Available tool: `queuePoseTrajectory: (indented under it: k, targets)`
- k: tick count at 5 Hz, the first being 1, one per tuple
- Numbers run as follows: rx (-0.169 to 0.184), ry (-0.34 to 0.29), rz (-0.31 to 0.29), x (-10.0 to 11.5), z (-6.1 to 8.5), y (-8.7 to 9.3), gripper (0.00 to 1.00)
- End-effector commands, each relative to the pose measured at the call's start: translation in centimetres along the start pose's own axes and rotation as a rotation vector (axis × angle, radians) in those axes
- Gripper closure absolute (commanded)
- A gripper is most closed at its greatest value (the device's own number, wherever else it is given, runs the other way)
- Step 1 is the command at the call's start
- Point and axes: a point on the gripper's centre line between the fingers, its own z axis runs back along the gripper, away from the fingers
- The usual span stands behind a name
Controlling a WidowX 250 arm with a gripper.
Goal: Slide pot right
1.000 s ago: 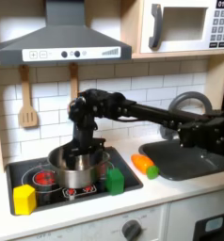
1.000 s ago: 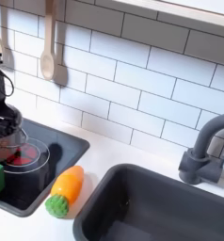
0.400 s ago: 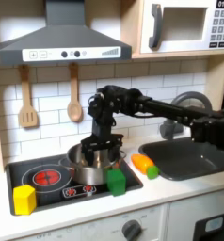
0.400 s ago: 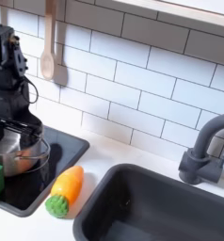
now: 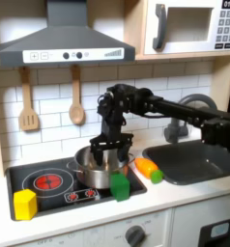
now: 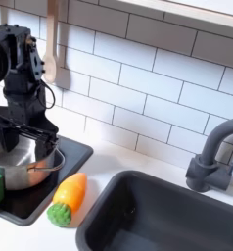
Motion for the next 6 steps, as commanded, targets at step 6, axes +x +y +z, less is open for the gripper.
queuePoseTrajectory:
  k: [6]
  targets:
    - [0.003, -0.088, 0.003, -0.2, 3.9, -0.6, 0.0]
